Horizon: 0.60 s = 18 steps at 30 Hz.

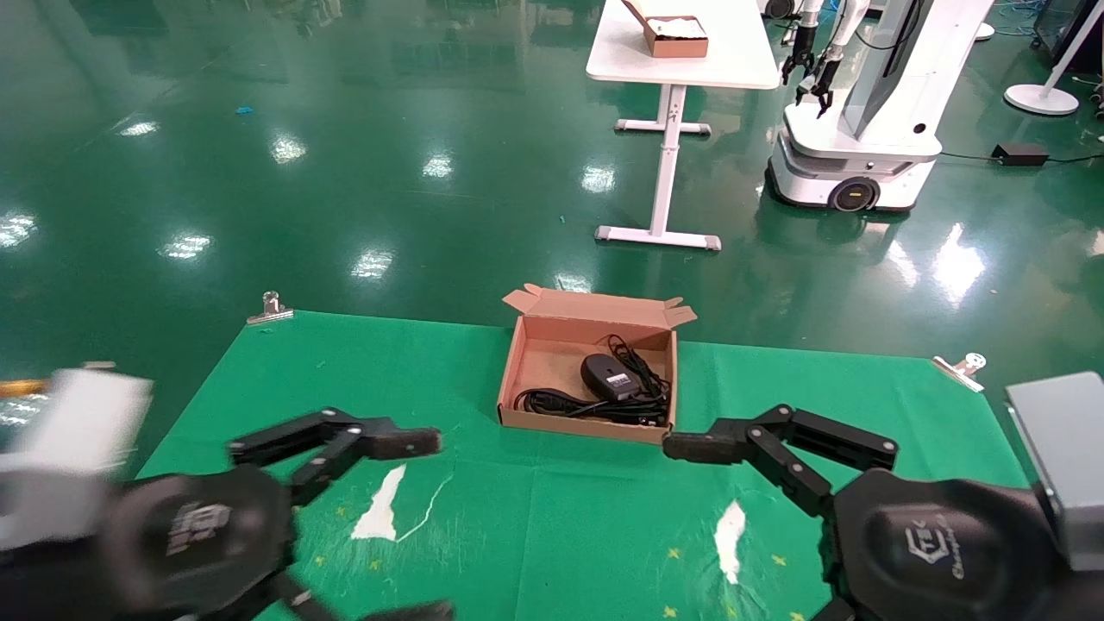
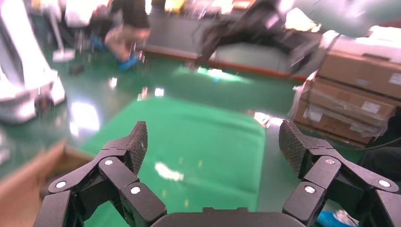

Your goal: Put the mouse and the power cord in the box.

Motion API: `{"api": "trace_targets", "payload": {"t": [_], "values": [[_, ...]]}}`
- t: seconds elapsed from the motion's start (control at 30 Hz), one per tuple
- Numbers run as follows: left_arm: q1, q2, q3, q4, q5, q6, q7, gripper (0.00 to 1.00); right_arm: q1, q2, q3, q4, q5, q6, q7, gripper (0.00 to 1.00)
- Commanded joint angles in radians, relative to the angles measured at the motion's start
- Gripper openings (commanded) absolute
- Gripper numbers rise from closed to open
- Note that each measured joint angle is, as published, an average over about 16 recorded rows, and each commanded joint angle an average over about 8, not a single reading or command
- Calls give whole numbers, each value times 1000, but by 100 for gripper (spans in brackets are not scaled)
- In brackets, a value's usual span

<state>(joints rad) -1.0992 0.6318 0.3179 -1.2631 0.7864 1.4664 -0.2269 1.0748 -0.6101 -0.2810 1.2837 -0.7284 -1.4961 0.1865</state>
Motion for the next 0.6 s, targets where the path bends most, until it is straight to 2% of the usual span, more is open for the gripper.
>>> {"api": "trace_targets", "payload": {"t": [0.03,0.2,0.6], "values": [[23,-20,-37,-20,-55,28,35,100,0,0,0,0,0,0,0,100],[46,-38,-72,-40,-111,55,59,100,-1,1,1,1,2,-1,0,100],[34,-28,-52,-29,-79,40,46,100,-1,1,0,0,1,0,0,100]]}}
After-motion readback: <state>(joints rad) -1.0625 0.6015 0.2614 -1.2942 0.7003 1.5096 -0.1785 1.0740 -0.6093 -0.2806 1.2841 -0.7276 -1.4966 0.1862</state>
